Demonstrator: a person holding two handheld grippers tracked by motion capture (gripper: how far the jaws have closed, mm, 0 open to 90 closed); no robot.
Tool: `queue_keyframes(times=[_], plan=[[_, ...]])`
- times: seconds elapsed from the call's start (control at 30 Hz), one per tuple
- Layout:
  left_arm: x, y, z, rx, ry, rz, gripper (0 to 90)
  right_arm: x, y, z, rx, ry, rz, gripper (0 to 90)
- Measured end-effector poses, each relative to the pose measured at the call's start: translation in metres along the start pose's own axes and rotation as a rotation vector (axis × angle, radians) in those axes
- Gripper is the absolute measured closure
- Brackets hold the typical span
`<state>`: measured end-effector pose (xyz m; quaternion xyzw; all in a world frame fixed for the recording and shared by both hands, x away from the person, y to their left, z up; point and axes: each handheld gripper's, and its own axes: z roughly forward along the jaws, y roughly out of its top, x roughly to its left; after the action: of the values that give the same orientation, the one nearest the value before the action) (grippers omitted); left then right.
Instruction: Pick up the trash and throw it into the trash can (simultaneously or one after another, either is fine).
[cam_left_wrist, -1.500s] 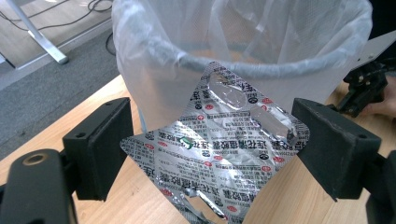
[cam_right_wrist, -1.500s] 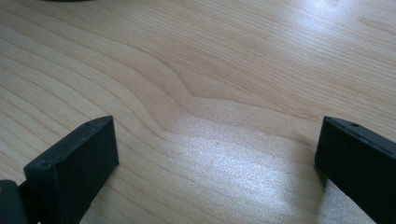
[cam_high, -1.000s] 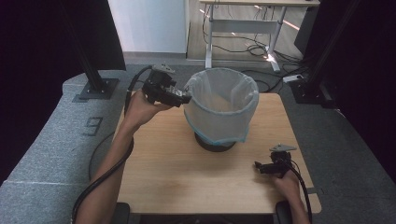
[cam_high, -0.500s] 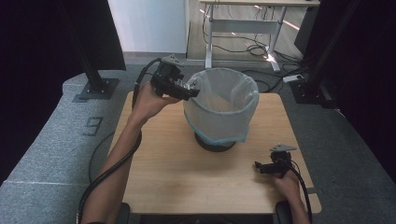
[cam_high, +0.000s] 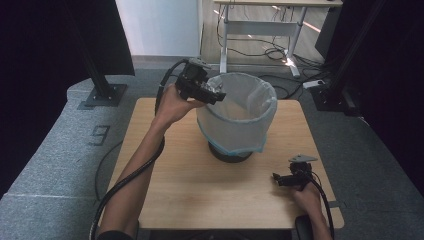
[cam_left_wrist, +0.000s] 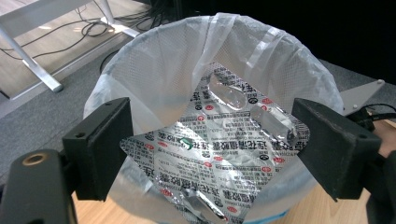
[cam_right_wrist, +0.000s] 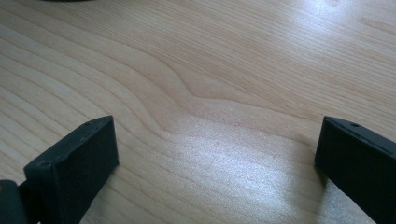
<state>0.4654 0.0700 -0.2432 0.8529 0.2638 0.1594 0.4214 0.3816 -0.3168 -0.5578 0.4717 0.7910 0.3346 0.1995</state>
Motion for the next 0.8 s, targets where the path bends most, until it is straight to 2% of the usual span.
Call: queue_keyframes(times=[0.37,0.8], plan=[[-0.006,0.011,0.02,-0.011,-0.003,0.003,14.8,0.0,0.0,0.0,0.0,-0.001,0.001,0.0],[-0.01,0.015,0.048,0.024,0.013,0.008,14.3,0.0,0.0,0.0,0.001,0.002,0.0,0.0]])
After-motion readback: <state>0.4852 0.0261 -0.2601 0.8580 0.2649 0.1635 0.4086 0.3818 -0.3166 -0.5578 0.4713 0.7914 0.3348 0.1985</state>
